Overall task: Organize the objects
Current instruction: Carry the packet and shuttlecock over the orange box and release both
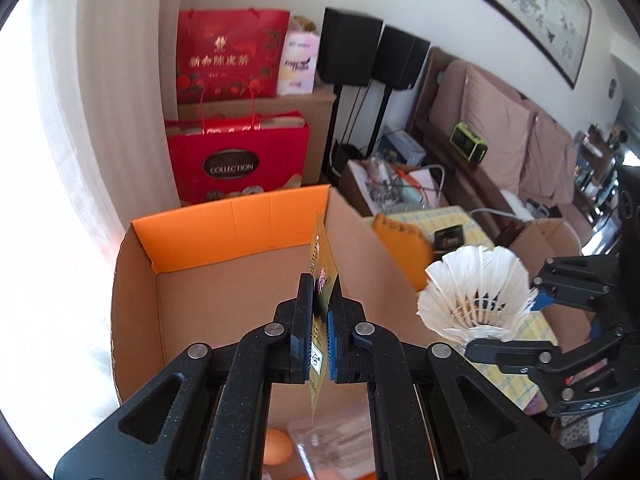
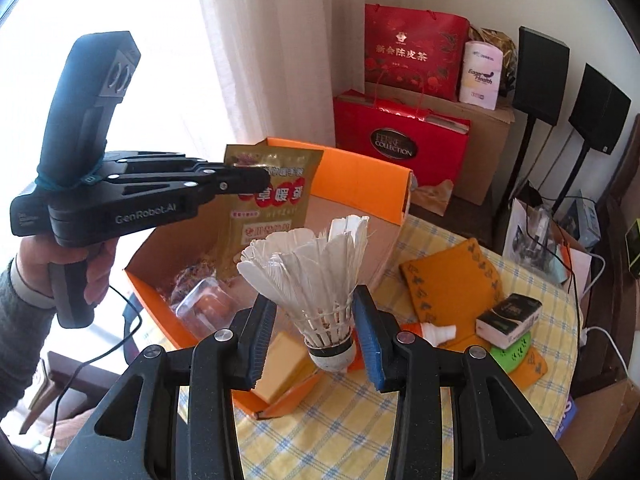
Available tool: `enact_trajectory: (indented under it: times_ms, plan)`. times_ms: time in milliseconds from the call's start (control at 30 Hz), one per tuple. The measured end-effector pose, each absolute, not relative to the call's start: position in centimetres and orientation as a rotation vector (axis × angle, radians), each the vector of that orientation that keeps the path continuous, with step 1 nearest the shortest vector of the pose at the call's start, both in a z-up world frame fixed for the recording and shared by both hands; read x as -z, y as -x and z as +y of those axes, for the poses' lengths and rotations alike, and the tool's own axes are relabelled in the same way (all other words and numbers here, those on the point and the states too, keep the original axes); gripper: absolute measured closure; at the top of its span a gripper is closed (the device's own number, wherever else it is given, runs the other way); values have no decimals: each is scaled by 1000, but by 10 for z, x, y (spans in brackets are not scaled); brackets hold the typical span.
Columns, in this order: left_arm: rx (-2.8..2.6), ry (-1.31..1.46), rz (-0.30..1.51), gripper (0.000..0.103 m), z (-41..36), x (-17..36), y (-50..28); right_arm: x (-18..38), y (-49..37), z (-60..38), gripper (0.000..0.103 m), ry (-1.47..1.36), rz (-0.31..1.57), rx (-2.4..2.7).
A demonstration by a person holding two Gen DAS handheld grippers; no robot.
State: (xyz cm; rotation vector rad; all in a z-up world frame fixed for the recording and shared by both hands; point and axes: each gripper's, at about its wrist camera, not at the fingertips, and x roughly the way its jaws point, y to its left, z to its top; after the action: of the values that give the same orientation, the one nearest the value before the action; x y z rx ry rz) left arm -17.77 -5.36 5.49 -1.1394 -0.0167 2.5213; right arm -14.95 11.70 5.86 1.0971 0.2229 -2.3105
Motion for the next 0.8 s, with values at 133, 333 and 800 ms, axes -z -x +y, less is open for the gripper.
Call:
enact_trajectory:
  times_ms: [133,333,800]
  plan:
    - [-2494,1205,16,98,-56,-39,195,-51,163,103,63,-1112,206,2314]
    - [-2425,1270,-6,98,-63,-18,211,-32,181,82,63,-1155,200,2282]
    - [-2383,1387,224,96,-69,4,247,6,194,46,63,-1261,343,2229]
